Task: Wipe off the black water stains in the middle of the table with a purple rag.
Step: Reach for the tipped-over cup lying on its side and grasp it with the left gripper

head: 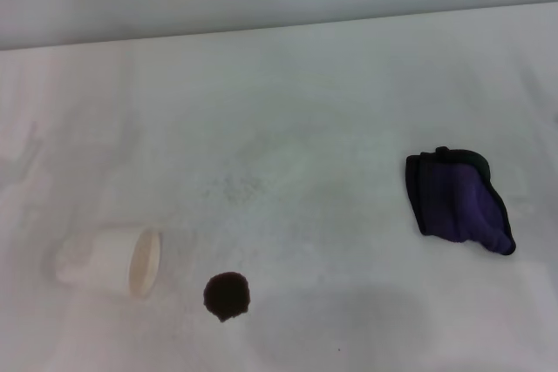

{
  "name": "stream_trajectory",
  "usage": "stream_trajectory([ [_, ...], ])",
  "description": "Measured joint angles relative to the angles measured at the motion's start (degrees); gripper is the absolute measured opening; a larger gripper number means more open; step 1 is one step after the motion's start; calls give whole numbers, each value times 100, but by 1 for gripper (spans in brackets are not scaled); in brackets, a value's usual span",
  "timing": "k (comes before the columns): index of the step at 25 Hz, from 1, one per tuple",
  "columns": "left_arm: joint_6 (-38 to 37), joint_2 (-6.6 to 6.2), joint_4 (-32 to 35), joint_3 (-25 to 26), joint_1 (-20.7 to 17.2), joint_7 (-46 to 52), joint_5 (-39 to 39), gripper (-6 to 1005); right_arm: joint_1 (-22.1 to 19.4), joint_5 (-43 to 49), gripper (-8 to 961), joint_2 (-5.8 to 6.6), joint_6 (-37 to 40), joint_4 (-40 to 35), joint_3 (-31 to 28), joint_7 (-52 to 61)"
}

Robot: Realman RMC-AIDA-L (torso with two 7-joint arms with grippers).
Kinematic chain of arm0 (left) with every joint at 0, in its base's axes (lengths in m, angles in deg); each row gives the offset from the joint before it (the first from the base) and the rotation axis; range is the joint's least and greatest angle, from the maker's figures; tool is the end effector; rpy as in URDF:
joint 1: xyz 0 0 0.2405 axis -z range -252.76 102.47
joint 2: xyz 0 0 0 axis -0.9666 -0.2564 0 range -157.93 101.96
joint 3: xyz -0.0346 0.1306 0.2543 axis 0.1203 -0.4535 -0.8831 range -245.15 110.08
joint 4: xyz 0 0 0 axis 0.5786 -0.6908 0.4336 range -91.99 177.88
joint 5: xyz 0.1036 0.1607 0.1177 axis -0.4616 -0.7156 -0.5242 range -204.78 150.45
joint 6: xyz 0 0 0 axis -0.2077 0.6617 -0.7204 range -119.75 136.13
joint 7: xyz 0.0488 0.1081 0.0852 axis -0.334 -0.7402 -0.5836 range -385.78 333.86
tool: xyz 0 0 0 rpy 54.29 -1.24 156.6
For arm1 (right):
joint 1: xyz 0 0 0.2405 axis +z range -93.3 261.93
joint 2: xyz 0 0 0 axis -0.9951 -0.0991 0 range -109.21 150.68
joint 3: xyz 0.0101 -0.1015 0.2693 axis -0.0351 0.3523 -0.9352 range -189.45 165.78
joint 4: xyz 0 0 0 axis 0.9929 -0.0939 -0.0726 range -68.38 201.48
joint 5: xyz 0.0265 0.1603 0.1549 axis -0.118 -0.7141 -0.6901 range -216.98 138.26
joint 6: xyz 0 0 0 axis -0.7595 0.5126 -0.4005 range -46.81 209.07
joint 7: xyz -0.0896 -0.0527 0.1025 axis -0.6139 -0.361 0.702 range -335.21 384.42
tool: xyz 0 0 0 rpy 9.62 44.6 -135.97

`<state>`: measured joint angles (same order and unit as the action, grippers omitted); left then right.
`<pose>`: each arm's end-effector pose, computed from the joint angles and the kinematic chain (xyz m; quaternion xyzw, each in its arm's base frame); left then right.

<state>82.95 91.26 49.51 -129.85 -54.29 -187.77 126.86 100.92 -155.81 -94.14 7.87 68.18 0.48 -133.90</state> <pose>-0.3847 0.3250 -0.0051 -0.6929 -0.2048 -0.3250 0.6102 0.4560 0.2758 0.0308 -0.5997 0.3180 0.2861 0.6763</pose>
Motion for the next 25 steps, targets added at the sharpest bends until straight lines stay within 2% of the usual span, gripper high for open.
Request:
stream_trajectory([
  [21,335,37,-74,-171,7,51,23,891,-177,0,870,9,-1,-159,12,11],
  [25,504,13,-75,-186,-15,384,22,891,-153,1,870,9,114,-244,4,26],
])
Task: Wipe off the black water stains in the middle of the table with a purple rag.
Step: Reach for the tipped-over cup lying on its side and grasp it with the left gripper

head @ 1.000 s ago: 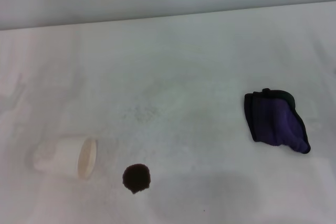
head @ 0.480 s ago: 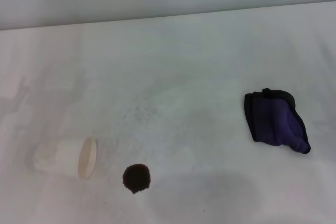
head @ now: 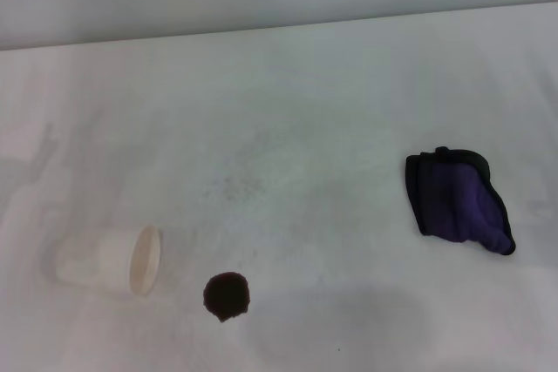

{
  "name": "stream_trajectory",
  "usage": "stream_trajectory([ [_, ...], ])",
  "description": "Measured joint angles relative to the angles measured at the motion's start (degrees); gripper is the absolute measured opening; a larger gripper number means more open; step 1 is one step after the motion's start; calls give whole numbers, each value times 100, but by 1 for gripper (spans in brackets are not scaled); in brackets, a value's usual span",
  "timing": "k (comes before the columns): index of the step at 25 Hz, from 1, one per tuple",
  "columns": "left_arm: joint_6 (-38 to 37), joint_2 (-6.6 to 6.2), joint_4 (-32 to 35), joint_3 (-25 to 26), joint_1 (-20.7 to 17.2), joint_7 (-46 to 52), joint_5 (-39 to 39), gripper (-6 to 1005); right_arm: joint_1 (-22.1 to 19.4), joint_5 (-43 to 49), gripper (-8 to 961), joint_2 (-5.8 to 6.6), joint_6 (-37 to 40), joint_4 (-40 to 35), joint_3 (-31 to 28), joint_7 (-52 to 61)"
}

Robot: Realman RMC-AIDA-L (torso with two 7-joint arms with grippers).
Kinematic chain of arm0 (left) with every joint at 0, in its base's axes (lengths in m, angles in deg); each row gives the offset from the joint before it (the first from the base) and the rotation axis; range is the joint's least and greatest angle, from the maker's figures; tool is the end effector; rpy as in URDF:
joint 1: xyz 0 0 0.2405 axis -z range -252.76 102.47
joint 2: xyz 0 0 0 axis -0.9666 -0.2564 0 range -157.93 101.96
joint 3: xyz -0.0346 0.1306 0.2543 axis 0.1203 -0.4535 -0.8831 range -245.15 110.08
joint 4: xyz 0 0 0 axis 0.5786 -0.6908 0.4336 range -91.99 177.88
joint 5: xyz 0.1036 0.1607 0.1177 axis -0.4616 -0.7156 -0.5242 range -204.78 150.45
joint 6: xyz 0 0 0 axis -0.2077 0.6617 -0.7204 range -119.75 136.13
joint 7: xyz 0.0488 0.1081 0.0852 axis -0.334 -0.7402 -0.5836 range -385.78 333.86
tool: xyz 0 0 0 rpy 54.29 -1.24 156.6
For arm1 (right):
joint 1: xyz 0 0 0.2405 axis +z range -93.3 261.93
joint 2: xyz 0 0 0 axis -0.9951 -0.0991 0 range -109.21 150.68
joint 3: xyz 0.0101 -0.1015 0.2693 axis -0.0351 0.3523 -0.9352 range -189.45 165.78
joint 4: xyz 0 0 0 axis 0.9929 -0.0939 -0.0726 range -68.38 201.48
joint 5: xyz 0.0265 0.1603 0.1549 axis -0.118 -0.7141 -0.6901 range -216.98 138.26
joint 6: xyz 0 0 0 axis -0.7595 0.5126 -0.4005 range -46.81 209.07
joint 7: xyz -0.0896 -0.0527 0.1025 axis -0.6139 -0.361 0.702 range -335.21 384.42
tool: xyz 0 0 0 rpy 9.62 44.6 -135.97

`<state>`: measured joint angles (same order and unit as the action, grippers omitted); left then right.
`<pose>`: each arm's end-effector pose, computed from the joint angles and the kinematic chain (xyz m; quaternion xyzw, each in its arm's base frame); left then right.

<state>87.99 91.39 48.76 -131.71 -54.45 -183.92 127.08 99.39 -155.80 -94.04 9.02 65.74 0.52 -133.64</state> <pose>-0.3735 0.3185 -0.0069 -0.6908 -0.2024 -0.3729 0.5855 0.4677 0.2664 0.0414 -0.5968 0.3162 0.2649 0.6883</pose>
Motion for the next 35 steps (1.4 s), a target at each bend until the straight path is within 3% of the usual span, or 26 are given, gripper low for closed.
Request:
stream_trajectory([
  [5,-432,-266,313,-420,3,1111,-339,892,60,-4,870,0,83,-51,-20,-19],
  [8,-1006,-442,964,-537,-97,1996,-1162,892,105,4,870,-1,249,-134,13,-43],
  [12,-1519,-668,2149,-503,-293,3592,-2666,892,168,7,870,-14,321,-130,19,-43],
  [16,-1563,-860,3445,-480,-468,5143,-4208,892,196,-5,871,-23,346,-48,-19,-6],
  [21,-690,-1132,5144,-111,-402,7206,-6420,891,214,-20,871,-28,307,59,-41,36],
  [26,860,-1145,6439,819,113,8241,-8890,887,372,-41,871,-39,293,231,-50,43],
  [27,860,-1145,6439,819,113,8241,-8890,885,401,-42,871,-40,283,264,-50,44],
  [28,1437,-1094,6882,1030,433,8270,-9883,884,424,-42,871,-42,274,290,-51,44],
  [35,2109,-922,7470,778,959,7645,-11188,872,512,-47,871,-45,275,325,-55,22],
])
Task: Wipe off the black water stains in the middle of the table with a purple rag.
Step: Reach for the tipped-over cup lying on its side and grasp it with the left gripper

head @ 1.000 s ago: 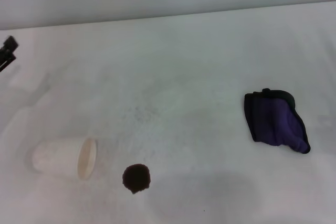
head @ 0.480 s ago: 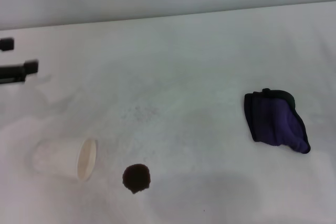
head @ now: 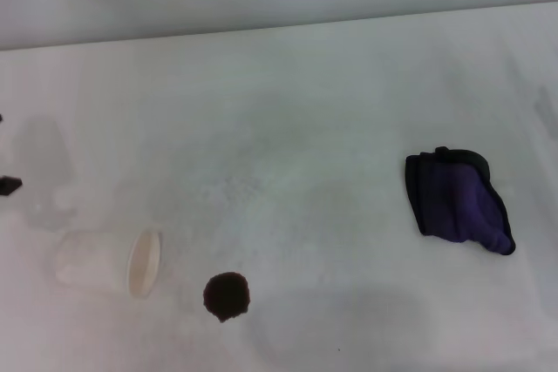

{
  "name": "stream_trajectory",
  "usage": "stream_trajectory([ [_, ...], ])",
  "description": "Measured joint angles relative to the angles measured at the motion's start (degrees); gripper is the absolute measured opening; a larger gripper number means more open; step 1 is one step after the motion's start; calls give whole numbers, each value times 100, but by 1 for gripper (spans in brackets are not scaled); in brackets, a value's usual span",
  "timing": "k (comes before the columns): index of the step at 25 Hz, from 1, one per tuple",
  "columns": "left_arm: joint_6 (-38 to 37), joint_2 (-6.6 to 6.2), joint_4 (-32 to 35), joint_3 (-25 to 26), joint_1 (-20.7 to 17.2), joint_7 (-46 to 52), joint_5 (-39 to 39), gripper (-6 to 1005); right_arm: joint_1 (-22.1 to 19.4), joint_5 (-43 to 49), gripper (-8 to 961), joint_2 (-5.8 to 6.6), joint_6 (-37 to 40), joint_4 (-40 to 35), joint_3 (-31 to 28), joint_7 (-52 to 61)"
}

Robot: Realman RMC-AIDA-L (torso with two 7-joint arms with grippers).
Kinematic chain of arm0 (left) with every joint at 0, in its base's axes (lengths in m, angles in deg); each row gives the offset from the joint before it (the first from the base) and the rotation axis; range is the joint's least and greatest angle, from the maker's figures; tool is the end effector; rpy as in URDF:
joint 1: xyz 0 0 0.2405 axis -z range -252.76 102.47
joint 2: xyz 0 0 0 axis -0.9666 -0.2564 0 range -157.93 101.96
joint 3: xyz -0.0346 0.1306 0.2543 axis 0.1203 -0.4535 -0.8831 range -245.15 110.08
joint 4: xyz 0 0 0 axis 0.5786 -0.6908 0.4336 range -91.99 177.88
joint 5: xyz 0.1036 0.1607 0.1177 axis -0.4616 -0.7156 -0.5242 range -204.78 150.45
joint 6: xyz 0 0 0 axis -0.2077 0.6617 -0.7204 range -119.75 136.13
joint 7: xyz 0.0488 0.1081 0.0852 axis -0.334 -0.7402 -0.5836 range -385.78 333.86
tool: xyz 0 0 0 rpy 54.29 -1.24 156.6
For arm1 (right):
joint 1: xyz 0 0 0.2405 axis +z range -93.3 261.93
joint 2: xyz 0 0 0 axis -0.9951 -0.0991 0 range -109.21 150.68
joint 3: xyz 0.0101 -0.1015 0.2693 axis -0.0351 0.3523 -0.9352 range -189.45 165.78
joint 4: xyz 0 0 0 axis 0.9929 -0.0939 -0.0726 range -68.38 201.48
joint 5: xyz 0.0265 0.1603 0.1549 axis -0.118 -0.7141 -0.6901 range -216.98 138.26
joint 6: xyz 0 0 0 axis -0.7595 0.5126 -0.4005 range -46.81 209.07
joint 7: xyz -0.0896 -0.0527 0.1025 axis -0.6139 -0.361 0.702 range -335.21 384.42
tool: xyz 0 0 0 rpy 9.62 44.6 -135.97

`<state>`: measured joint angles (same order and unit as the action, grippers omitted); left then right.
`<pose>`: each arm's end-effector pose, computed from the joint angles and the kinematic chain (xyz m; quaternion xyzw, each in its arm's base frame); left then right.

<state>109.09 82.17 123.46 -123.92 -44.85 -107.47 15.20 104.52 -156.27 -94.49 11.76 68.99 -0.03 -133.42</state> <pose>-0.2484 0.3775 0.1105 -0.9759 -0.0612 0.1357 0.1597 0.4456 0.3020 0.0209 -0.6019 0.3362 0.2917 0.6630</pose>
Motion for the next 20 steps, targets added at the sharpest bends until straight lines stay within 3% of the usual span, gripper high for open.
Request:
stream_trajectory([
  [10,36,385,67,-701,106,-1632,-756,856,105,-149,870,0,-16,33,-506,24],
  [20,-16,489,-383,-1063,127,-2379,-775,840,-42,-154,871,7,-88,176,-697,289],
])
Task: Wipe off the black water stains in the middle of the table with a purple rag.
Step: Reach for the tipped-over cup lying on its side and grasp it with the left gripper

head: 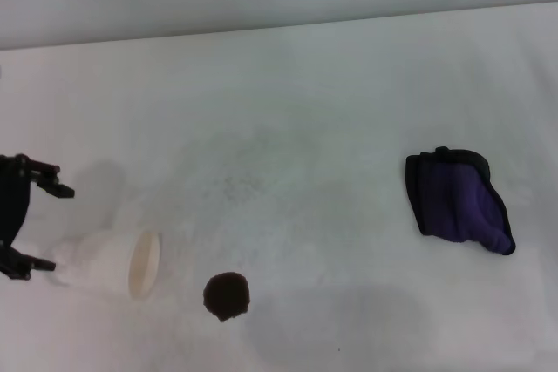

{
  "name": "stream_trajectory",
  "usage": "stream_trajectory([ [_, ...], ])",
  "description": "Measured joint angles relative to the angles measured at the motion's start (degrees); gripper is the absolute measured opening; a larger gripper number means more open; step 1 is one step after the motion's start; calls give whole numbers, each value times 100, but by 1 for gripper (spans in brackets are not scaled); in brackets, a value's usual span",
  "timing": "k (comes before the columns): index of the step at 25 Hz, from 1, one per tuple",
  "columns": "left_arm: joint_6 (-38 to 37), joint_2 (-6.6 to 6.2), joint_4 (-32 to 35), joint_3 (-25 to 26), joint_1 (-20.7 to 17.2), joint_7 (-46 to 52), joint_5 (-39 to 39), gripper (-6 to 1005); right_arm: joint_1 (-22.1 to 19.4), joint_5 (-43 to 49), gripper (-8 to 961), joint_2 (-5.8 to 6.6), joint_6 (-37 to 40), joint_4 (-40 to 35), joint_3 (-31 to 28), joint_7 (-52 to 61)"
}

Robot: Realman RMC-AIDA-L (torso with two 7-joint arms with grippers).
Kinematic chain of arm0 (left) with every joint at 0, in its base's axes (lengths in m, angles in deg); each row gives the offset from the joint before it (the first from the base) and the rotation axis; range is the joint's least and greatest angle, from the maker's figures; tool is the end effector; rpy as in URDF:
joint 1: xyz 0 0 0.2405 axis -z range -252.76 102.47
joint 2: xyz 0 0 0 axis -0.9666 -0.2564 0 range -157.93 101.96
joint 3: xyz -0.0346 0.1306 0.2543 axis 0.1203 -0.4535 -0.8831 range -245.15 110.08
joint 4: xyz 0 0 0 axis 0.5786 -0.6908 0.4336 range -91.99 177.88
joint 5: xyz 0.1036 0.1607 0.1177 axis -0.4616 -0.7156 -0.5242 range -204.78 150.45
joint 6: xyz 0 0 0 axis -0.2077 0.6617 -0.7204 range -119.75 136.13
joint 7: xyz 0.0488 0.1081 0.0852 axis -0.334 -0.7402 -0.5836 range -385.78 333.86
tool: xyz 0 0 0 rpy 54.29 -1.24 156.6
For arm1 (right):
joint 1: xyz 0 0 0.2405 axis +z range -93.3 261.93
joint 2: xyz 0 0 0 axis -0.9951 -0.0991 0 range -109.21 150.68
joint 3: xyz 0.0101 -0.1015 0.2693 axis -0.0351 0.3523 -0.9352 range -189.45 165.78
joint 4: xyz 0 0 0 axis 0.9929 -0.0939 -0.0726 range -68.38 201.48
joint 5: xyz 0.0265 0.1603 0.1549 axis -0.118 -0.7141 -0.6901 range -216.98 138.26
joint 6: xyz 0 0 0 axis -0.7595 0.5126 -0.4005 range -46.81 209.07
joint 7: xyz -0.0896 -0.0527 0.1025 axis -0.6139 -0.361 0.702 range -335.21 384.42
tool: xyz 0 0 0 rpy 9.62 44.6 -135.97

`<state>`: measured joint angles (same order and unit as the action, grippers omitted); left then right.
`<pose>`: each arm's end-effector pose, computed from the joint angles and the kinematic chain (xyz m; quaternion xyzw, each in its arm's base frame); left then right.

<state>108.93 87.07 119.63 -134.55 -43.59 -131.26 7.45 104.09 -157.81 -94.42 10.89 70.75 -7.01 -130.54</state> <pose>-0.2462 0.3666 0.0410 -0.9640 0.1612 0.2107 0.0189 0.4539 0.2952 0.0315 -0.5296 0.3731 0.3287 0.6872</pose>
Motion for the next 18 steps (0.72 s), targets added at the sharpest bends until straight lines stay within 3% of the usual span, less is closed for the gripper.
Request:
stream_trajectory([
  [18,-999,277,-1249,-100,4,-620,-46,810,-34,31,871,11,-91,102,-26,19],
])
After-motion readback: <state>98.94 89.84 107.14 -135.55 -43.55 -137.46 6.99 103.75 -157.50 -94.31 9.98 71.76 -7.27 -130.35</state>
